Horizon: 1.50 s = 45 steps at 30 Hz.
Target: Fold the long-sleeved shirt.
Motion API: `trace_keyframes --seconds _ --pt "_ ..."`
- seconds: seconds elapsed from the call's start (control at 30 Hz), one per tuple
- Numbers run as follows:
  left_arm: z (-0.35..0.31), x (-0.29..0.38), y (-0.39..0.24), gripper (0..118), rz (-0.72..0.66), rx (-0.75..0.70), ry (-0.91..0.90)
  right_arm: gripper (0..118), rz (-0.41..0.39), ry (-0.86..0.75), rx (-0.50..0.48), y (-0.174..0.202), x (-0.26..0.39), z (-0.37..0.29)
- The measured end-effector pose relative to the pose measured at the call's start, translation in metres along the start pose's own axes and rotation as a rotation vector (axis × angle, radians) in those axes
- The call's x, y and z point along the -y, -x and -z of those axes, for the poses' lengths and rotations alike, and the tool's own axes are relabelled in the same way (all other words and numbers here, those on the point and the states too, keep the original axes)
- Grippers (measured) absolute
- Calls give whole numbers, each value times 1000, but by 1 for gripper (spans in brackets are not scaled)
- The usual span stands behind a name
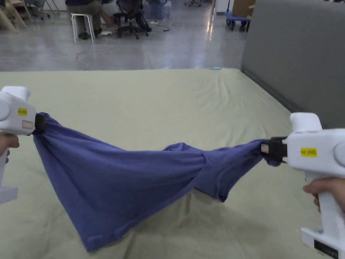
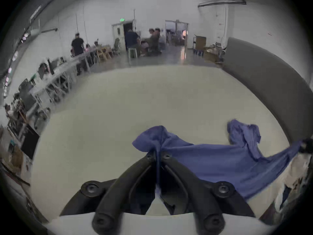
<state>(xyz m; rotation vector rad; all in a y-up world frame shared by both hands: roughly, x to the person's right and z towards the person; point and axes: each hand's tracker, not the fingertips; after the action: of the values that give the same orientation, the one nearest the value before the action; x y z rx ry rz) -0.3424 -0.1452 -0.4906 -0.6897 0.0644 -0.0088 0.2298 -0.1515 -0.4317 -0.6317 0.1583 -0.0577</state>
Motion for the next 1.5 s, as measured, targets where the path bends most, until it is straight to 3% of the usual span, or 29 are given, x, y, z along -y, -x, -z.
trace_keyframes --seconds 0.1,0.2,0.33,0.43,0.63,0.83,1.2,1.33,1.4,1.5 --pt "-35 -64 3 0 -105 67 -101 0 -30 -92 26 1 -90 5" --pt "-72 -130 -4 0 -107 66 -221 0 -21 -120 23 5 -176 9" --pt "-111 -208 -11 0 -90 -46 -350 0 -71 -188 163 17 -259 1" --pt "-151 -244 -18 0 -108 -53 -481 0 -64 -277 222 23 -299 -14" --pt "-190 -272 -32 0 -69 -75 -547 0 -104 -362 259 35 -331 -35" --pt "-153 -232 -33 0 -34 -70 -458 0 -85 -249 206 22 -286 4" --pt "-12 -50 -19 0 -131 -3 -82 0 78 69 103 -5 -97 136" --pt "-21 -18 -15 0 -219 58 -69 0 64 76 93 -5 -67 125" --pt "-41 2 -18 0 -202 47 -69 0 55 70 57 -6 -50 105" --pt "-66 56 -25 0 -184 30 -58 0 -21 79 43 -6 -11 71"
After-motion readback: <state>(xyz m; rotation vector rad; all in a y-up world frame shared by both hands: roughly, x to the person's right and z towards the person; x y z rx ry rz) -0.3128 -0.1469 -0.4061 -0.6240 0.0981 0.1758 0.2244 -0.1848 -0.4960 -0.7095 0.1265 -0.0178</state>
